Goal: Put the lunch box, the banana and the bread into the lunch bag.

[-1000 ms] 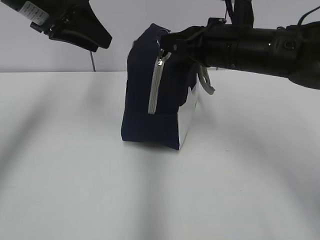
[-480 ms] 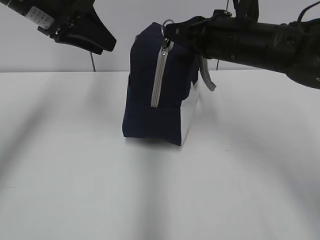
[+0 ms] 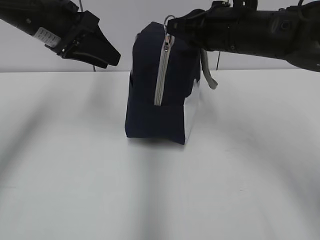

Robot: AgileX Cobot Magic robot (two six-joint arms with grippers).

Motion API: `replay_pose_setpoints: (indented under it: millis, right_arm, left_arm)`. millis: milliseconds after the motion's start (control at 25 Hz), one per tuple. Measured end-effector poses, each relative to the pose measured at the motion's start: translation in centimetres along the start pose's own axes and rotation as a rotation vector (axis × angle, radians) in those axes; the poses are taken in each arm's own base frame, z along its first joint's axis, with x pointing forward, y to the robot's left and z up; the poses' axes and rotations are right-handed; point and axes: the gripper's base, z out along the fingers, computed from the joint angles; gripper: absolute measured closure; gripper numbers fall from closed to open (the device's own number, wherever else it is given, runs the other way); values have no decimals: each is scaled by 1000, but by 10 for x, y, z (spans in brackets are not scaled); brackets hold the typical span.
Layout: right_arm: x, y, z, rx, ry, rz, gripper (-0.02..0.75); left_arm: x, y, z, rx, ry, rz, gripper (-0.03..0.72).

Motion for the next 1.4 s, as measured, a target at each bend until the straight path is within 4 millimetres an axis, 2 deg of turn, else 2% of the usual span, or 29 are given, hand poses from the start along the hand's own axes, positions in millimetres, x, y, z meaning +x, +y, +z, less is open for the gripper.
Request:
replay_pose_setpoints:
  millis: [360,560,920,1400]
  right_arm:
    - [2,-4,1,43,34,-7,754]
    - [0,-7,11,26,30,4,754]
    - [-16,-6,14,23,5,-40,754]
    - [-10,2,14,-66,84,-84,754]
  left_arm:
    - [-3,-3,0,38,-42,53,392]
    - [-3,-3,0,37,-42,55,392]
    - [1,0,4,29,-28,69,392]
    - [6,5,14,33,-68,148,392]
